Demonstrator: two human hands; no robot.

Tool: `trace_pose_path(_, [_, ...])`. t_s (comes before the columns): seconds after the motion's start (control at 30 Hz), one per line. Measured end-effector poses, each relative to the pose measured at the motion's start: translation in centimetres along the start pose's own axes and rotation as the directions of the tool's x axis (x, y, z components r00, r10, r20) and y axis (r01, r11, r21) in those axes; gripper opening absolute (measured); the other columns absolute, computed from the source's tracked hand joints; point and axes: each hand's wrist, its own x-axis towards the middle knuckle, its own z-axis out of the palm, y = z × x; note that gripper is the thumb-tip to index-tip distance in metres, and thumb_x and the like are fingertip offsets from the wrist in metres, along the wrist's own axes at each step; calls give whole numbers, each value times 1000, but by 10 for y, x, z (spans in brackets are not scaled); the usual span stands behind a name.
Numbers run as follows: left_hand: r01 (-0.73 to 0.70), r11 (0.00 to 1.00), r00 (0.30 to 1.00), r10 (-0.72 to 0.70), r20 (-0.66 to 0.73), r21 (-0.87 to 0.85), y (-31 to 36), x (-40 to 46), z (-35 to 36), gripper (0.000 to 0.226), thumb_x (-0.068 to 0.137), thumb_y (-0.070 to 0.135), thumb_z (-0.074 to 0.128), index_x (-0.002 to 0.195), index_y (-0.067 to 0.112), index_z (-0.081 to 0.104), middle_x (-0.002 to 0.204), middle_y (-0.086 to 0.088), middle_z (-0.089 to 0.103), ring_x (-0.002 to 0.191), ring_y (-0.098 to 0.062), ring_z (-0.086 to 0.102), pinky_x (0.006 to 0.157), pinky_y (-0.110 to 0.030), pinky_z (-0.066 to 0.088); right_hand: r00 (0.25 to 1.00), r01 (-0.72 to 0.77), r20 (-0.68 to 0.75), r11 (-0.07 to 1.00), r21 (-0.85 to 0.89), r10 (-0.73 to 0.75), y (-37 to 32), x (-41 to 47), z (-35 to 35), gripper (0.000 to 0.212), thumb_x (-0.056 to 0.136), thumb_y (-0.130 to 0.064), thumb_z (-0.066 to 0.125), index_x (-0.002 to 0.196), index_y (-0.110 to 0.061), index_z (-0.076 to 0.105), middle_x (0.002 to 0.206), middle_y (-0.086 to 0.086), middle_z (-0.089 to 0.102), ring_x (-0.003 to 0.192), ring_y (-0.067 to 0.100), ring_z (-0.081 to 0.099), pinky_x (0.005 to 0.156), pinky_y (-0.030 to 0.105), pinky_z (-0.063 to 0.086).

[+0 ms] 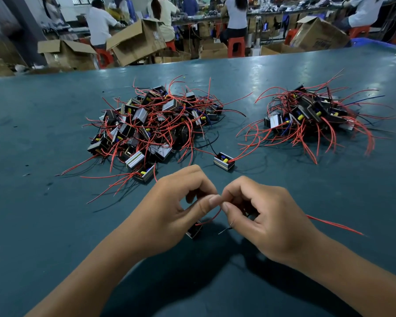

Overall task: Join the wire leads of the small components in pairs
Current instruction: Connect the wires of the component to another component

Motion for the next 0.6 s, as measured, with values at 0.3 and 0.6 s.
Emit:
trace_pose_path(0.3, [428,749,895,-428,124,-507,6,3,16,20,87,39,62,73,25,67,62,4,44,60,-14,32,55,-27,25,998,34,-56,994,-102,-40,1,0,-2,3,90,-17,61,89,-15,61,61,-5,57,54,15,51,53,28,42])
trace_pose_path(0.6, [348,848,933,-356,58,-400,-2,0,13,12,87,33,67,82,22,68,62,15,55,57,-2,45,56,-13,36,993,-66,-99,998,-24,63,6,-1,2,3,88,-19,62,86,-20,59,65,-10,58,56,9,52,53,14,38])
